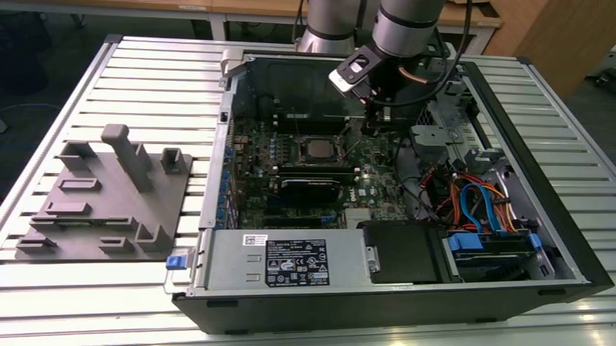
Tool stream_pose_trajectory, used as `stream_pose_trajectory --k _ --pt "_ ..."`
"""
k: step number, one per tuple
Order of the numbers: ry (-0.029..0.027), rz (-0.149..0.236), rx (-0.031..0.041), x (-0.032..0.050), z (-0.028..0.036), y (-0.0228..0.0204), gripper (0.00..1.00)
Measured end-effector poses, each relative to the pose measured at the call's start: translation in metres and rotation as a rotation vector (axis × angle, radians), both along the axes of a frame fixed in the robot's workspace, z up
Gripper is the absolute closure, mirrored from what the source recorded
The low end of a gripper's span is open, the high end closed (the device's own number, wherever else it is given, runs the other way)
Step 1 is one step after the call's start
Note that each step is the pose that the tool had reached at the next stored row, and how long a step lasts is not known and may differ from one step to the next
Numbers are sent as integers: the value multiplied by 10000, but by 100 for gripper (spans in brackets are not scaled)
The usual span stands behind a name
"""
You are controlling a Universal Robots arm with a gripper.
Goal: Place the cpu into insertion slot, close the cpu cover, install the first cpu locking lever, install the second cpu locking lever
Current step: 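Close the cpu cover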
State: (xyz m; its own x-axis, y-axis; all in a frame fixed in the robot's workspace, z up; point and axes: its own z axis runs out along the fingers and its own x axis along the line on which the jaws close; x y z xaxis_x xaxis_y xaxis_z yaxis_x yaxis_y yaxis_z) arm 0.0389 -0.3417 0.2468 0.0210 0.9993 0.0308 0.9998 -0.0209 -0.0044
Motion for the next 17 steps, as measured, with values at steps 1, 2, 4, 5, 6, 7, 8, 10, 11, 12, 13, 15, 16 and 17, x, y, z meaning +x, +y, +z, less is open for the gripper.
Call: stream_pose_trajectory --k 1,2,4,5,6,7,8,10,11,12,13,15,16,17 --pt "0 -1 0 -10 -1 0 89" --pt "0 -1 0 -17 -2 0 89" --pt "0 -1 0 -19 -2 0 89" --pt "0 -2 1 -22 -2 0 89" --pt "0 -1 1 -24 -3 0 89" --pt "0 -1 0 -27 -3 0 89" --pt "0 0 0 -33 -3 0 89" --pt "0 -1 0 -44 -3 0 89" --pt "0 0 0 -50 -4 0 89" --pt "0 -1 0 -57 -4 0 89" --pt "0 -1 0 -62 -4 0 89" --pt "0 -1 1 -70 -5 0 89" --pt "0 0 0 -75 -5 0 89" --pt "0 -1 0 -79 -6 0 89"
